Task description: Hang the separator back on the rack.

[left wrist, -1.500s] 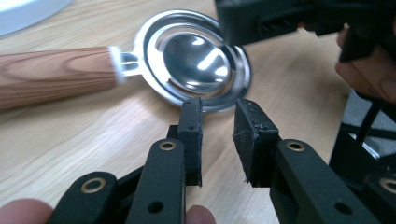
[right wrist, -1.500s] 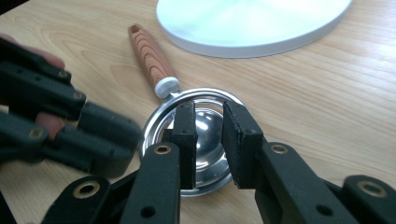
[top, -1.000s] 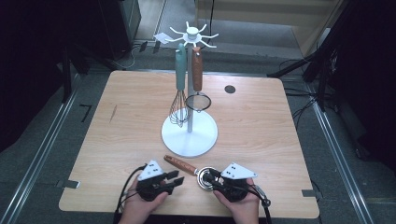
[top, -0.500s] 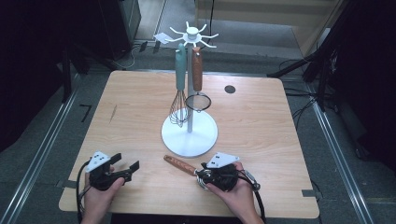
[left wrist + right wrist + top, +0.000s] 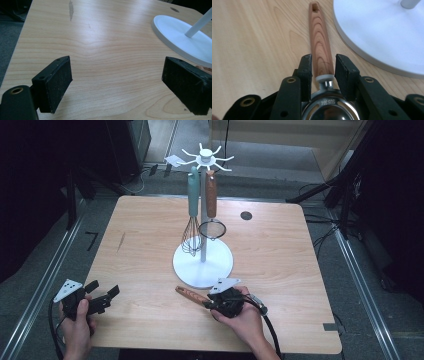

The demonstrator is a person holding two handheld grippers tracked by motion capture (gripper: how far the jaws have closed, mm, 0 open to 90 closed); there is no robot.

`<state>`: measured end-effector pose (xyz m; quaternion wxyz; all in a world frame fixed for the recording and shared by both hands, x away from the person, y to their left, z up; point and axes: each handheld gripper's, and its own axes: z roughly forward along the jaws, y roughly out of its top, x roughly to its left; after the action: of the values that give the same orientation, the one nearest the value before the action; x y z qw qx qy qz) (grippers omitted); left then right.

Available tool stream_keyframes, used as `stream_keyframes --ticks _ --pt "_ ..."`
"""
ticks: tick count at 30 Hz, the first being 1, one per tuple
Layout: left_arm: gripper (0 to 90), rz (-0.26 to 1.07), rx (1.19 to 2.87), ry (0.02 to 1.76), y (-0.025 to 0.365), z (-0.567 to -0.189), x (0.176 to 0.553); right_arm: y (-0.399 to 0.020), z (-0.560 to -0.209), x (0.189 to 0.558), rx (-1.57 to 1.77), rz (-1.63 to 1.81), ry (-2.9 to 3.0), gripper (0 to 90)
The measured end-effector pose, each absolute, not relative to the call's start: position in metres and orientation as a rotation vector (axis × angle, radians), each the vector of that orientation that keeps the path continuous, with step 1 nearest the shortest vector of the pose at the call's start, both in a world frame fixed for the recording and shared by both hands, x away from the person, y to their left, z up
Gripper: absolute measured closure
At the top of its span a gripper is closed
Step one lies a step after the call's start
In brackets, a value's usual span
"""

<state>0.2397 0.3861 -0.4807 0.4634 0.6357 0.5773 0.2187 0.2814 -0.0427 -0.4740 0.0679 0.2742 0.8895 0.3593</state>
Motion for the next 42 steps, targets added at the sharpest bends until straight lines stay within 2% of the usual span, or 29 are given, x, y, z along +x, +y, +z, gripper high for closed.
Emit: stream_keyframes --ticks 10,15,25,34,42 --pt "10.0 0.5 1.544 1.417 0.386 -0.485 0.241 -0.044 -0.481 0.279 0.804 1.032 2.723 70.6" --pt "13.5 0.499 1.542 1.422 0.386 -0.485 0.242 -0.053 -0.481 0.274 0.799 1.017 2.719 70.6" --pt "13.5 0.489 1.533 1.424 0.387 -0.485 0.242 -0.076 -0.482 0.263 0.818 1.001 2.747 70.3" --pt "13.5 0.493 1.538 1.425 0.387 -0.485 0.242 -0.074 -0.469 0.257 0.8 0.888 2.822 56.2" --pt "13.5 0.487 1.536 1.423 0.387 -0.485 0.242 -0.06 -0.458 0.273 0.863 0.696 2.874 59.3"
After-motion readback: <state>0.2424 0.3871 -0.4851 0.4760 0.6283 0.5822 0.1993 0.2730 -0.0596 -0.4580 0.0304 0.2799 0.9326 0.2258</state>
